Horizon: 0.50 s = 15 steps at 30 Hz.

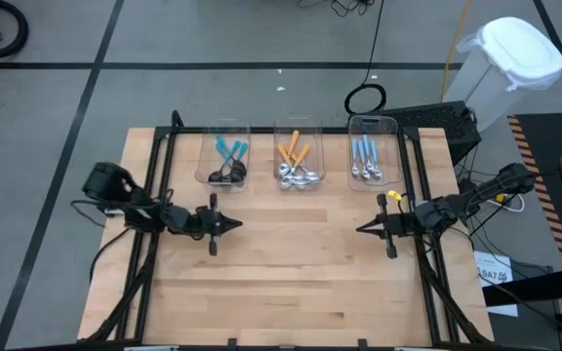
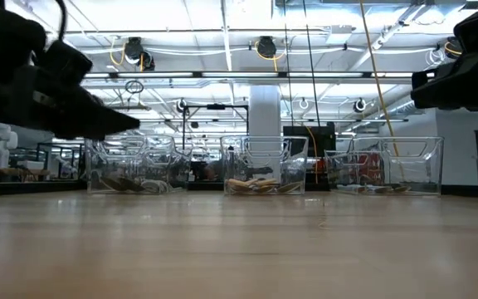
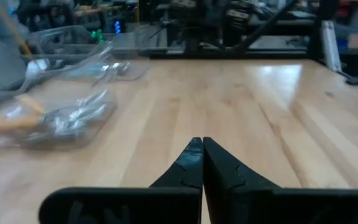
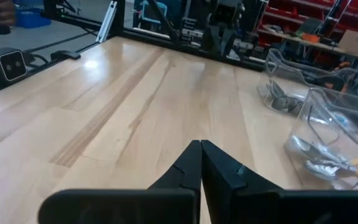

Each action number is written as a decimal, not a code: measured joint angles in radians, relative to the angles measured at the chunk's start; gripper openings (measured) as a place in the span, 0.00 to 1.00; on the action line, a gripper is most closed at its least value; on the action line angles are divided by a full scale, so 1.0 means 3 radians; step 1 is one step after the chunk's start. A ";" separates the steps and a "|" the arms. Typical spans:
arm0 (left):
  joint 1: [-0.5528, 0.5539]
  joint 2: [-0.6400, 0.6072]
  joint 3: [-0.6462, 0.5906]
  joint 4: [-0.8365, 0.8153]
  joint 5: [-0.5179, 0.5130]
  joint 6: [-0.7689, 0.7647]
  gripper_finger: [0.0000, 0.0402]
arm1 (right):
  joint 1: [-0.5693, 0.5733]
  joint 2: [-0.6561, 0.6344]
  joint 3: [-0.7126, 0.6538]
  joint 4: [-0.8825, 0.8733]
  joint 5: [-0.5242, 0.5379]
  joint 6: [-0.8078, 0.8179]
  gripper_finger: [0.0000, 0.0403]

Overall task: Sort silverware by color (type)
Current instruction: Return to Home Position

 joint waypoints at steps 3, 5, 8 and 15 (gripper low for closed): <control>-0.0070 -0.0236 0.0001 -0.0137 0.0025 0.0237 0.00 | 0.0000 0.0000 0.0000 0.0004 0.0004 0.0037 0.00; -0.0093 -0.0357 0.0001 -0.0347 0.0004 0.0330 0.00 | 0.0000 -0.0020 0.0000 0.0007 0.0011 0.0034 0.00; -0.0111 -0.0590 0.0001 -0.0511 0.0007 0.0423 0.00 | 0.0000 -0.0057 0.0000 0.0016 0.0029 -0.0008 0.00; -0.0112 -0.1384 0.0002 -0.1538 -0.0001 0.0460 0.00 | 0.0000 -0.0208 -0.0001 0.0139 0.0356 -0.0151 0.00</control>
